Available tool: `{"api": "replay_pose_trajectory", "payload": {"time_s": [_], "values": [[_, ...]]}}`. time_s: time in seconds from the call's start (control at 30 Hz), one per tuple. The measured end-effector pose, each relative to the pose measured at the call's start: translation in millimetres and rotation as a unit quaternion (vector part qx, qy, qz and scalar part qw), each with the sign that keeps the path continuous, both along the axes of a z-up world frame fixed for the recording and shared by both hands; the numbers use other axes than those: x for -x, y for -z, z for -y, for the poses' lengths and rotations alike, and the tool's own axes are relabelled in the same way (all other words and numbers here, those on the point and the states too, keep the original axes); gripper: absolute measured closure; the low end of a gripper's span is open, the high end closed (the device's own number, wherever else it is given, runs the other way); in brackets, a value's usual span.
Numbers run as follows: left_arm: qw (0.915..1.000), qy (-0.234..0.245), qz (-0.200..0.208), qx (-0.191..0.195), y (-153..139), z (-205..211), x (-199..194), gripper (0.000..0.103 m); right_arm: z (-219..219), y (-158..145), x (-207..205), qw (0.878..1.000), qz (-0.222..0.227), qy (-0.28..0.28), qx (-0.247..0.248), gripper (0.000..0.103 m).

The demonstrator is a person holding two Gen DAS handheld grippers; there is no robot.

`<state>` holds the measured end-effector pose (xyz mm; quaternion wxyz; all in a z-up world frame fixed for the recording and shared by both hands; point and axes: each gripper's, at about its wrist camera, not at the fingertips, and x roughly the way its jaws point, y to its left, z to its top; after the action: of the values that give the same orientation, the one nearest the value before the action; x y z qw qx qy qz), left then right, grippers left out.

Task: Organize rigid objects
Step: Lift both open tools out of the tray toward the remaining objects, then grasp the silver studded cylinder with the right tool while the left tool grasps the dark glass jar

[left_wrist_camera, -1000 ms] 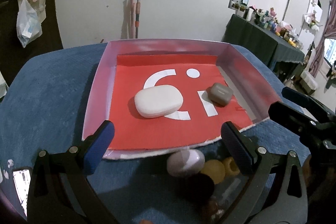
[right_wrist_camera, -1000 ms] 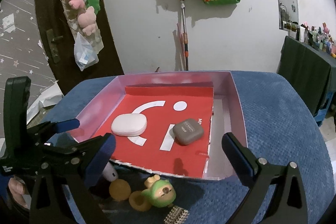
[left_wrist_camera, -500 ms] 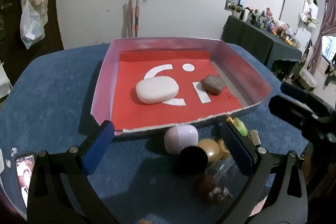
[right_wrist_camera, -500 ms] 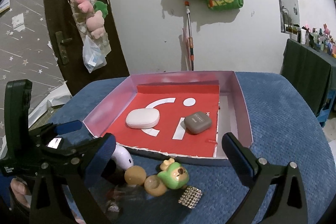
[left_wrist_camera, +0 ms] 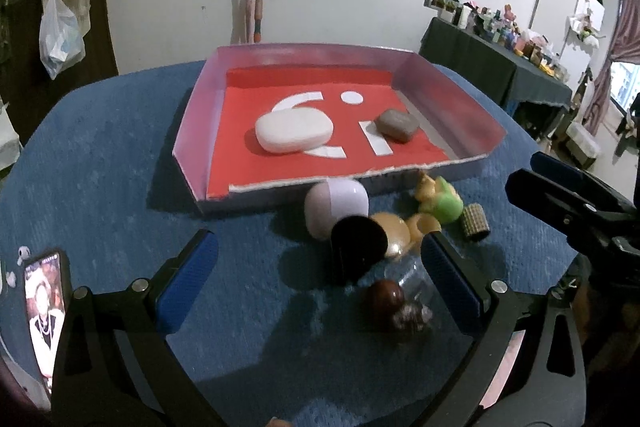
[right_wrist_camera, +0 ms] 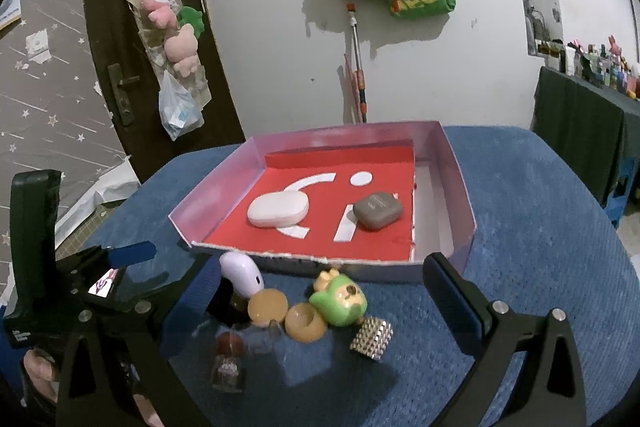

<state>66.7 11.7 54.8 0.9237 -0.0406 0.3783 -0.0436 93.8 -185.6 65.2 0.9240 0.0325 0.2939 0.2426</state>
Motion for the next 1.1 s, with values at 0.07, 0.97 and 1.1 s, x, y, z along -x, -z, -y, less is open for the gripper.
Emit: {"api": "replay_pose_trajectory", "payload": {"time_s": [0.07,0.97,1.1], "values": [[1.0,0.0,-0.001,-0.001,2,1,5,0.0,0,4,3,1.0,-0.004,0.002,0.003,0.0],[0.9989,0.035,-0.024,0.019,21,22,51,0.0,16,48,25,0.998,-0.043,0.032,0.027,0.015],[0.9973,0.039,-0.05,0.038,39,24,48,0.0,20,53,24,0.998,-0.049,0.037,0.033,0.018]]}}
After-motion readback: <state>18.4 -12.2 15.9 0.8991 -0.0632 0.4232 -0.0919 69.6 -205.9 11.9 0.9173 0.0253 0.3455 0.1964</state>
